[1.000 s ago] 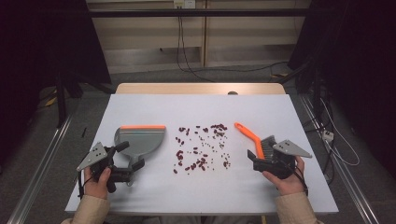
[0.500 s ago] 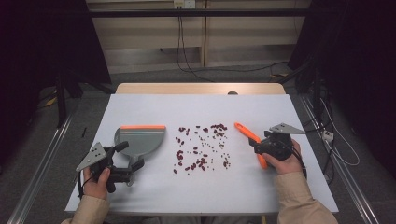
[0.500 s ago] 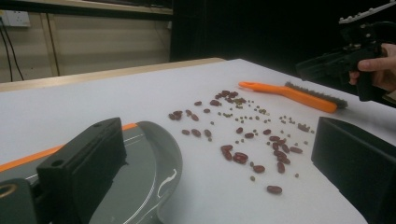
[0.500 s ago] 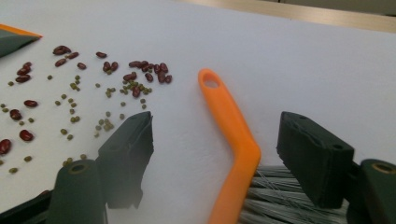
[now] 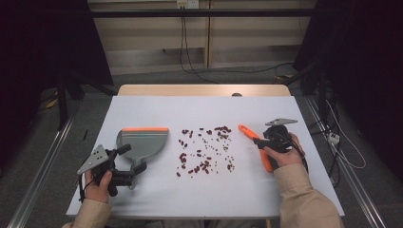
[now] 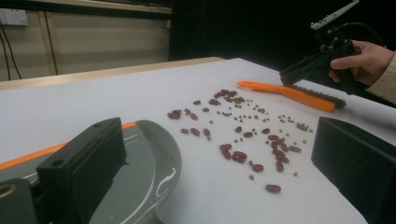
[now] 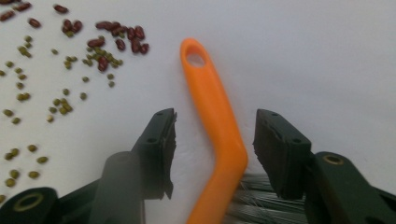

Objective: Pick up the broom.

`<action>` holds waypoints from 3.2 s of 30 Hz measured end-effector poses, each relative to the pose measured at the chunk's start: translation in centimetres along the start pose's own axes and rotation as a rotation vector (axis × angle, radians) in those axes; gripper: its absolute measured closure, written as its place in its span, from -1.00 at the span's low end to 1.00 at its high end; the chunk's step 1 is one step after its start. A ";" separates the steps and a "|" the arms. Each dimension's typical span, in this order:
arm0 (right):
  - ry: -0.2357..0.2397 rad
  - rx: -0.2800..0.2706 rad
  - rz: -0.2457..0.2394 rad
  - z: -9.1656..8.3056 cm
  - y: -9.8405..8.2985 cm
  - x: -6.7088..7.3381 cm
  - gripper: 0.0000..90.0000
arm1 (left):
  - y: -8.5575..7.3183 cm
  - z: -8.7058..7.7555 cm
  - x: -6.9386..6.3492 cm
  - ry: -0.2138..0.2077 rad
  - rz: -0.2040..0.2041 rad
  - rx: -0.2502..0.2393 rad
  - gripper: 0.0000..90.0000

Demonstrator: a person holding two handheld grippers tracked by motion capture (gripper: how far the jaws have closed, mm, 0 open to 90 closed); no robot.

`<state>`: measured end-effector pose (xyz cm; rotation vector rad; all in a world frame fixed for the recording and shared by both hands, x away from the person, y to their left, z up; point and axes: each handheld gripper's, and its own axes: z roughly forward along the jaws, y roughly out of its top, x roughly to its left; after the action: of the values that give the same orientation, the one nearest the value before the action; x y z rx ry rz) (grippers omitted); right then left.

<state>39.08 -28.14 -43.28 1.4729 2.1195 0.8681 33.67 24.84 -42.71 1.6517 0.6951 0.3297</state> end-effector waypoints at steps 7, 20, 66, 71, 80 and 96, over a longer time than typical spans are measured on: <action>-0.034 0.088 0.031 0.7 0.5 -0.8 0.26 | 0.0 -0.1 0.1 0.000 -0.002 -0.003 -0.94; -0.033 0.222 0.059 2.3 0.7 -0.6 0.48 | 0.0 0.0 0.0 0.002 -0.001 0.004 -0.94; 0.120 -0.338 0.217 -5.1 0.3 -1.1 0.58 | 2.3 1.4 -2.1 -0.018 0.010 -0.003 -0.94; 0.127 -0.391 0.267 -5.7 0.0 -1.6 0.58 | 2.9 2.3 -2.7 -0.032 0.024 0.001 -0.94; 0.144 -0.463 0.281 -6.4 0.8 -1.4 0.58 | 3.5 4.0 -3.6 -0.055 0.038 0.019 -0.94; 0.214 -0.500 0.204 -6.2 4.0 2.8 0.58 | 4.8 9.6 -6.3 -0.138 0.007 0.067 -0.94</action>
<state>36.83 -26.13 -35.99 1.3823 1.7203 1.5591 35.51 13.08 -39.01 1.7229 0.6021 0.1974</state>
